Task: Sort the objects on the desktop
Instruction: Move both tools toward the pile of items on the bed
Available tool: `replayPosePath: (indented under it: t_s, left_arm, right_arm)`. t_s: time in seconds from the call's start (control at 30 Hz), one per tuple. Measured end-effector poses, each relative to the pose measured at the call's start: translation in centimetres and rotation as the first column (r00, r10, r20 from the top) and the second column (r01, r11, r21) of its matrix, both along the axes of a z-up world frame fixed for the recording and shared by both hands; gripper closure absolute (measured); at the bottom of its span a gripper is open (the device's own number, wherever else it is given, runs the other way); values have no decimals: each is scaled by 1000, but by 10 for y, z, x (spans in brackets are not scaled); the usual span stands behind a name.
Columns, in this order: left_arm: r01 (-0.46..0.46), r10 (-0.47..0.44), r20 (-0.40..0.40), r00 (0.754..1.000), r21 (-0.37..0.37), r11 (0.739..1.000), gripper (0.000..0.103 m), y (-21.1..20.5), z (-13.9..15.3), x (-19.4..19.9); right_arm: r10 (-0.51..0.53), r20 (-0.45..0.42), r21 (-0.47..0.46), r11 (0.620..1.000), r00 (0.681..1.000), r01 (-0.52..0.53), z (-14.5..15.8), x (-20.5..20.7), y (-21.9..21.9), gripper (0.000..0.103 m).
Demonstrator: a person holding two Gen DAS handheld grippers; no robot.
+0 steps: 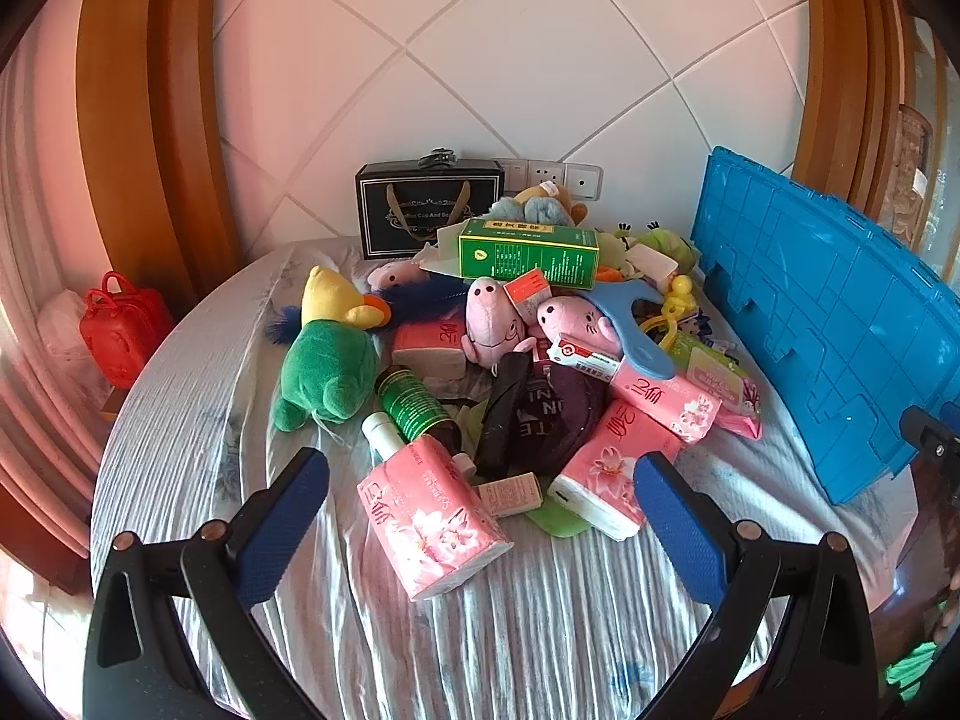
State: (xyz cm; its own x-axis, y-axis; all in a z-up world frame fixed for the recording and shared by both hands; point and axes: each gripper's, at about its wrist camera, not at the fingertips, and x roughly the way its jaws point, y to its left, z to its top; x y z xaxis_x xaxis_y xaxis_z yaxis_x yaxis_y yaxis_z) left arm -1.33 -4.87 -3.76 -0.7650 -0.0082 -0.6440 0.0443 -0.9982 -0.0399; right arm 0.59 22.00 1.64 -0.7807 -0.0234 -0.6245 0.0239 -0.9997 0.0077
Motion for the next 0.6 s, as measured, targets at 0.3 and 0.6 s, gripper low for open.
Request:
replayPosePath:
  t_s: [0.3, 0.6]
  left_arm:
    - [-90, 87, 80, 993, 28, 996, 0, -17, -32, -8]
    - [-269, 258, 254, 932, 9, 963, 0, -21, -89, -17]
  right_arm:
    - [49, 74, -48, 998, 996, -45, -19, -28, 12, 0]
    - [164, 183, -80, 985, 969, -152, -60, -82, 31, 0]
